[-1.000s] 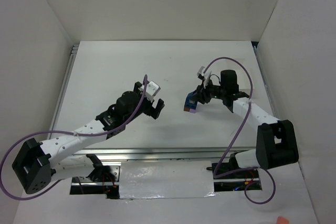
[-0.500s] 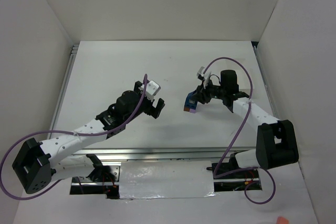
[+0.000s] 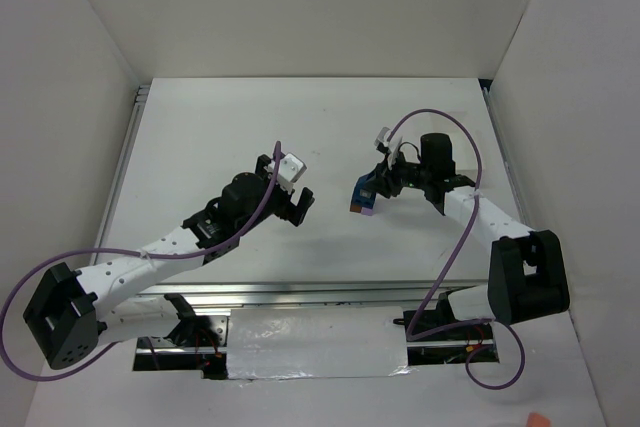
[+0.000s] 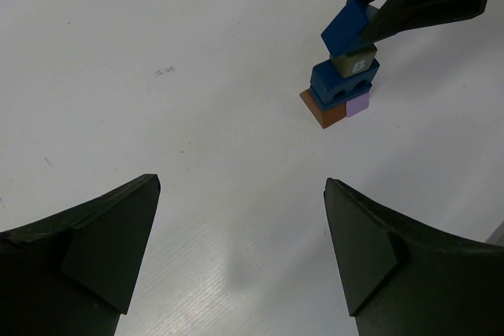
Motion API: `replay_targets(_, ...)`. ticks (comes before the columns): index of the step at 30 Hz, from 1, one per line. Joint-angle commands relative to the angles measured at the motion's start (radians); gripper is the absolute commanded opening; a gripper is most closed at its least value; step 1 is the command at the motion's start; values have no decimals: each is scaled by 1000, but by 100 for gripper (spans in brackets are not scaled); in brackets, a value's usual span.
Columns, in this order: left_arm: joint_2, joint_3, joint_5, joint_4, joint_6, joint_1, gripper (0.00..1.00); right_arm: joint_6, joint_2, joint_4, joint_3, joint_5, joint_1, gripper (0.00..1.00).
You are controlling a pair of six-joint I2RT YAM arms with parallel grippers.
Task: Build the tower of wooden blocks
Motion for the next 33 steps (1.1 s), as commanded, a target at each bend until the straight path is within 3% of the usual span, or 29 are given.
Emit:
replay_targets(1, -1, 44, 16, 43, 8, 3, 99, -13, -31, 5, 2, -10, 3, 31)
replay_targets(33, -12, 41, 16, 34, 11, 3, 99, -15, -17, -30, 22, -7, 11, 36)
